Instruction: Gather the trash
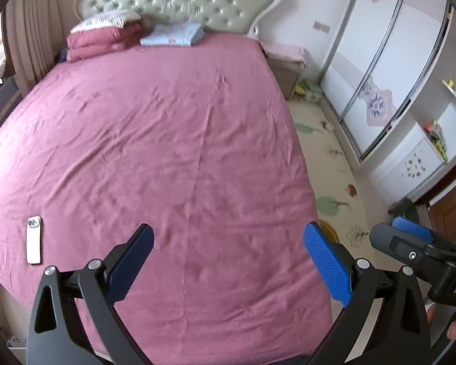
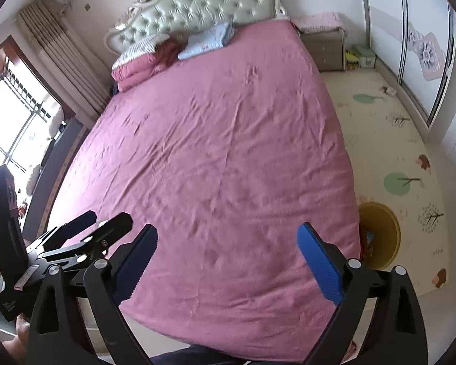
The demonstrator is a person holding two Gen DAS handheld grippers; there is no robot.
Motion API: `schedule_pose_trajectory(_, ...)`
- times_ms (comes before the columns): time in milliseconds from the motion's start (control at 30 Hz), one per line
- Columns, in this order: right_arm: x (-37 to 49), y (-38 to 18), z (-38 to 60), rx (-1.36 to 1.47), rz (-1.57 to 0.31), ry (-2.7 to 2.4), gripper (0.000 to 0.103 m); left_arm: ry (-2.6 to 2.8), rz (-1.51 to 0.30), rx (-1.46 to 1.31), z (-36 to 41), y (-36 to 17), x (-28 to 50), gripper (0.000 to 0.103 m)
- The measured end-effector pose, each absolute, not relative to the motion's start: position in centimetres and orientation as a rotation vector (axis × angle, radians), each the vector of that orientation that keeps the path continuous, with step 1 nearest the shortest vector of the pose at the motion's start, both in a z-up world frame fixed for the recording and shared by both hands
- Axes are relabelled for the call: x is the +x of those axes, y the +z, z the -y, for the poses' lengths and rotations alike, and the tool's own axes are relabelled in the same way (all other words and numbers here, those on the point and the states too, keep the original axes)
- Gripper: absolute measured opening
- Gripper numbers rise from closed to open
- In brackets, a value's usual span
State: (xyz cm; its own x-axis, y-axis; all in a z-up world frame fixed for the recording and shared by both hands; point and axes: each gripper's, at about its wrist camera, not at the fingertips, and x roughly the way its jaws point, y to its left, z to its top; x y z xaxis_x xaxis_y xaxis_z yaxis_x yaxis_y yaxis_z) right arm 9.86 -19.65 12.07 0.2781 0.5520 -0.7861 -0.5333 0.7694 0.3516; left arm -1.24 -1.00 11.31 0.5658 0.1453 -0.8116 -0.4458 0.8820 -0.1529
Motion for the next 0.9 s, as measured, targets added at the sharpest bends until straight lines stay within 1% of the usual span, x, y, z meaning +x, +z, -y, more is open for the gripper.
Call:
schedule_pose_trajectory(167,9.8,13.8,19.5,0.024,-1.021,0.733,0.091,0.397,-0.851,-0.307,1.1,14.2,-1.3,0.099)
schedule_pose_trajectory(233,9.7,14.2,19.5,0.021,-1.007,0.732,0.094,0.410,-0.824,-0.293,1.2,15.2,-1.4,0.099)
schedule_pose_trajectory(433,9.9,14.9,19.4,0.023,-0.972,0.735,0.094,0.447,-0.739,-0.286,1.3,17.1,-2.1,0.099)
schedule_pose_trajectory(900,9.4,15.6,20.0,0.009,-0.941,0.722,0.094,0.474,-0.760,-0.307,1.0,17.0,-2.1,0.099)
